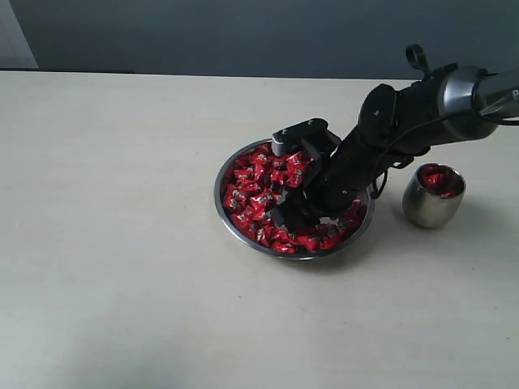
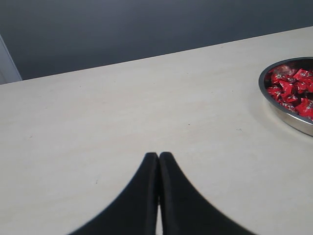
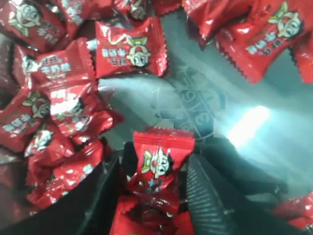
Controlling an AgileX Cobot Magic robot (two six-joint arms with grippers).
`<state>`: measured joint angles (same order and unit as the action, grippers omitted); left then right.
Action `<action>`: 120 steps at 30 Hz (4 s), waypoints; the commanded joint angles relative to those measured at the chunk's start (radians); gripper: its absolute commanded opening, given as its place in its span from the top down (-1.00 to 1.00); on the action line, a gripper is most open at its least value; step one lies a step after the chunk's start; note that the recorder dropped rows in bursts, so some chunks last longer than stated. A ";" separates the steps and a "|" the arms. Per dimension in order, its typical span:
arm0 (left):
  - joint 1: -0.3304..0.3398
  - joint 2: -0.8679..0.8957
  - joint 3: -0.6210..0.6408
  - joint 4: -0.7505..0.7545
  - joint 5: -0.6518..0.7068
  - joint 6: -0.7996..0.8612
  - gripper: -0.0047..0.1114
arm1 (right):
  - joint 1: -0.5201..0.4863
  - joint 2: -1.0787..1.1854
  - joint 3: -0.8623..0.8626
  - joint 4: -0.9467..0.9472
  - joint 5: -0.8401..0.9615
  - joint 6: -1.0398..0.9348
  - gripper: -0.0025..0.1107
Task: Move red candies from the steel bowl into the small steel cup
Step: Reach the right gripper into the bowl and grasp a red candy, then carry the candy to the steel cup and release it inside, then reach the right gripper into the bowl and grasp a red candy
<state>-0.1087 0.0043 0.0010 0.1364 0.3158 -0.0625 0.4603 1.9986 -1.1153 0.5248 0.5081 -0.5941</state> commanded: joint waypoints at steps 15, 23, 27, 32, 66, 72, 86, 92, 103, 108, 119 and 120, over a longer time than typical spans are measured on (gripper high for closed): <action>-0.003 -0.004 -0.001 -0.001 -0.006 -0.006 0.91 | -0.008 -0.132 0.002 -0.026 -0.034 -0.010 0.95; -0.003 -0.004 -0.001 -0.001 -0.006 -0.006 0.91 | -0.145 -0.283 0.002 -0.104 -0.002 0.126 0.95; -0.003 -0.004 -0.001 -0.001 -0.006 -0.006 0.91 | -0.249 -0.325 0.002 -0.190 0.080 0.216 0.95; -0.003 -0.004 -0.001 -0.001 -0.006 -0.006 0.91 | -0.353 -0.333 0.002 -0.255 0.182 0.296 0.95; -0.003 -0.004 -0.001 -0.001 -0.006 -0.006 0.91 | -0.383 -0.328 0.004 -0.449 0.234 0.486 0.27; -0.003 -0.004 -0.001 -0.001 -0.006 -0.006 0.91 | -0.343 -0.328 0.002 -0.201 0.223 0.327 0.27; -0.003 -0.004 -0.001 -0.001 -0.006 -0.006 0.91 | -0.095 -0.237 0.002 0.023 -0.074 0.067 0.27; -0.003 -0.004 -0.001 -0.001 -0.006 -0.006 0.91 | -0.092 -0.112 -0.053 0.022 -0.134 0.067 0.27; -0.003 -0.004 -0.001 -0.001 -0.006 -0.006 0.91 | -0.080 0.061 -0.237 0.016 -0.013 0.067 0.27; -0.003 -0.004 -0.001 -0.001 -0.006 -0.006 0.91 | -0.069 0.113 -0.267 0.018 0.008 0.067 0.27; -0.003 -0.004 -0.001 -0.001 -0.006 -0.006 0.91 | -0.069 0.155 -0.267 -0.003 0.012 0.069 0.27; -0.003 -0.004 -0.001 -0.001 -0.006 -0.006 0.91 | -0.069 0.159 -0.267 -0.003 0.012 0.069 0.27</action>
<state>-0.1087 0.0043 0.0010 0.1364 0.3158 -0.0625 0.3923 2.1495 -1.3757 0.5321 0.5149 -0.5224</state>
